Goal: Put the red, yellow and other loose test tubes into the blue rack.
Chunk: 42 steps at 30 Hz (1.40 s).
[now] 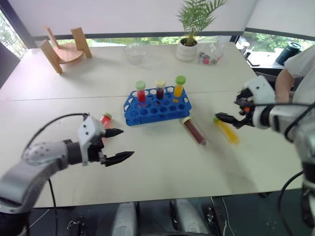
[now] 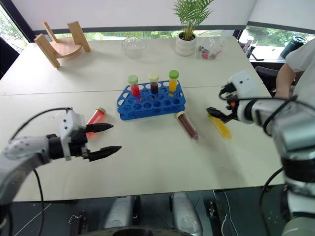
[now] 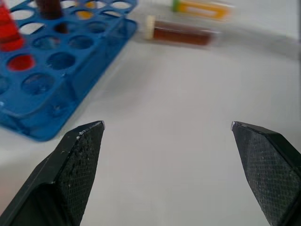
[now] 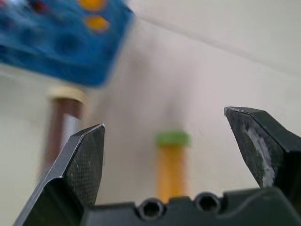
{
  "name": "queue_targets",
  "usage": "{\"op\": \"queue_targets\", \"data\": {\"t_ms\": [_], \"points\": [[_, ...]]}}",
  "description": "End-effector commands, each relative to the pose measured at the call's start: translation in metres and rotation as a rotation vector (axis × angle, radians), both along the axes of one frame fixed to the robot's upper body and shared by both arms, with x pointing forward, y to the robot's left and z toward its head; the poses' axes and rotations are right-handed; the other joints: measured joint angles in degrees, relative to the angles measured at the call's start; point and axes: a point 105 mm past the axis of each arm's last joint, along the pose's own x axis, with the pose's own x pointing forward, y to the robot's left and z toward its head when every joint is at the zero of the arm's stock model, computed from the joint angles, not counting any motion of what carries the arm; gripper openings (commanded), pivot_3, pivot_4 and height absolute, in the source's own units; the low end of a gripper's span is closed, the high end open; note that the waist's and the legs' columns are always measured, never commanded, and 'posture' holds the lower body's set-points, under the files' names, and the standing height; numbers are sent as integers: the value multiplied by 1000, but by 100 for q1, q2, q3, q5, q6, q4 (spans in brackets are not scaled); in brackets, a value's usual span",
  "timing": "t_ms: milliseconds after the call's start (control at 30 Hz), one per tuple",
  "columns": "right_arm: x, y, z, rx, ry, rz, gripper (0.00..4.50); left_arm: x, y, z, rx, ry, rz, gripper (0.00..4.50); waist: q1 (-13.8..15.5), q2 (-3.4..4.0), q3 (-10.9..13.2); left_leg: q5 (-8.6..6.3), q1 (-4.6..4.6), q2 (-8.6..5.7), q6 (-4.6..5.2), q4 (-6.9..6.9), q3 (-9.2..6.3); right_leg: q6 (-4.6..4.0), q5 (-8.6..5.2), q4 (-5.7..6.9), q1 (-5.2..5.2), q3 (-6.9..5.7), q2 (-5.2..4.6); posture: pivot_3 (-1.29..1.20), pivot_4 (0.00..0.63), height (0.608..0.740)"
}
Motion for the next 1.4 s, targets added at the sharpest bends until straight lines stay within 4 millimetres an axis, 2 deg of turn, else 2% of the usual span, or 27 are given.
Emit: {"op": "queue_targets", "data": {"t_ms": [33, 433, 533, 667, 700, 767, 867, 1000, 1133, 1233, 1400], "points": [[-1, -4, -12, 5, 178, 0, 4500, -10, -2, 12, 11, 27, -115, 4443, -16, 1, 0, 0, -3, 0, 0, -9, 2, 1, 0, -9, -4, 0, 0, 0, 150, 740], [32, -6, -47, -68, 339, 121, 4500, -2, -1, 25, 37, -21, -138, 4443, -15, 3, 4, -14, -45, 3, 24, -8, 21, 29, 15, -6, -60, 5, 2, 0, 150, 740], [35, -7, -54, -89, 365, 142, 3119, -3, 0, 27, 41, -35, -132, 4500, -11, 3, 4, -13, -46, 3, 24, -7, 20, 29, 15, -4, -60, 5, 2, 0, 150, 740], [38, -3, -53, -87, 368, 168, 987, -1, 1, 29, 47, -48, -114, 4500, -6, 3, 3, -13, -45, 2, 23, -6, 21, 29, 16, -2, -60, 5, 2, 0, 150, 740], [39, -1, -50, -83, 354, 174, 800, -1, 2, 29, 48, -50, -108, 4500, -11, 3, 3, -13, -45, 3, 23, -6, 20, 29, 16, -1, -60, 5, 2, 0, 150, 740], [44, 10, -32, -20, 288, 197, 799, 0, 4, 30, 44, -52, -91, 4500, -32, 4, 4, -13, -44, 4, 23, -5, 20, 29, 16, 3, -60, 5, 3, 0, 150, 740], [51, 35, 5, 137, 140, 241, 799, 2, 6, 31, 28, -55, -62, 4500, -76, 12, 9, -13, -44, 4, 22, -5, 20, 29, 16, 12, -64, 5, 5, 0, 150, 740], [51, 84, 70, 459, -376, 366, 799, 5, 7, 32, -12, -57, -10, 4500, -111, 8, 6, -12, -44, 4, 21, -4, 11, 29, 15, 38, -70, 5, 7, 0, 150, 740], [37, 102, 76, 673, -584, 384, 799, 5, 3, 33, -30, -55, -4, 4500, -74, 3, 3, -9, -45, 4, 16, -5, -4, 26, 14, 48, -68, -4, 9, 0, 150, 740], [29, 116, 70, 785, -693, 413, 799, 6, 1, 33, -39, -54, 1, 4500, -49, 4, 4, -2, -45, -5, 3, 3, 2, 30, 15, 51, -64, -1, -4, 0, 150, 740], [37, 128, 42, 796, -765, 393, 799, 7, -3, 36, -43, -58, -6, 4500, -103, 5, 5, 5, -34, -5, -9, 5, 4, 33, 18, 66, -63, 1, 1, 0, 150, 740]]}}
